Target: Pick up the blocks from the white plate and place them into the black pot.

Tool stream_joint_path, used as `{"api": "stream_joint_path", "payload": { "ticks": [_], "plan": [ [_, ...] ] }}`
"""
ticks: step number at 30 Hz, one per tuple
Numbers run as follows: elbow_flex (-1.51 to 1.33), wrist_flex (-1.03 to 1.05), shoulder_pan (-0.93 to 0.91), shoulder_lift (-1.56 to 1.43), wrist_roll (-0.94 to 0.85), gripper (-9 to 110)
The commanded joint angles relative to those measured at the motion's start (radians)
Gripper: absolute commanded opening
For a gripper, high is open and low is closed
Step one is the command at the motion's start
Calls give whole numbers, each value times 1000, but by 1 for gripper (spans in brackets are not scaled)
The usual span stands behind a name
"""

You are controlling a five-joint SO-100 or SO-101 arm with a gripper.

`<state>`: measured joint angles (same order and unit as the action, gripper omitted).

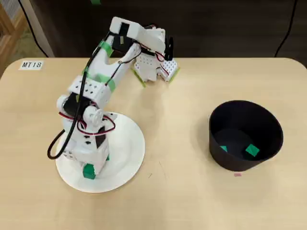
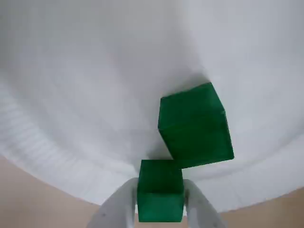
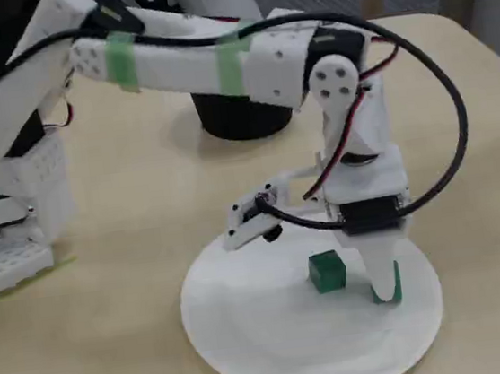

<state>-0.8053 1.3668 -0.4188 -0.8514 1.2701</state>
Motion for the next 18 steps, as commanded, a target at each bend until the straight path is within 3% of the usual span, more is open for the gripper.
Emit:
{"api": "stream_joint_path", "payload": {
  "ticks": [1, 8, 15, 18],
  "plan": [
    [101, 49, -23, -14, -48, -2],
    [345, 80, -72, -2, -287, -2],
    [1088, 104, -9, 229, -577, -2],
    [1086, 133, 83, 146, -698, -2]
  ]
}}
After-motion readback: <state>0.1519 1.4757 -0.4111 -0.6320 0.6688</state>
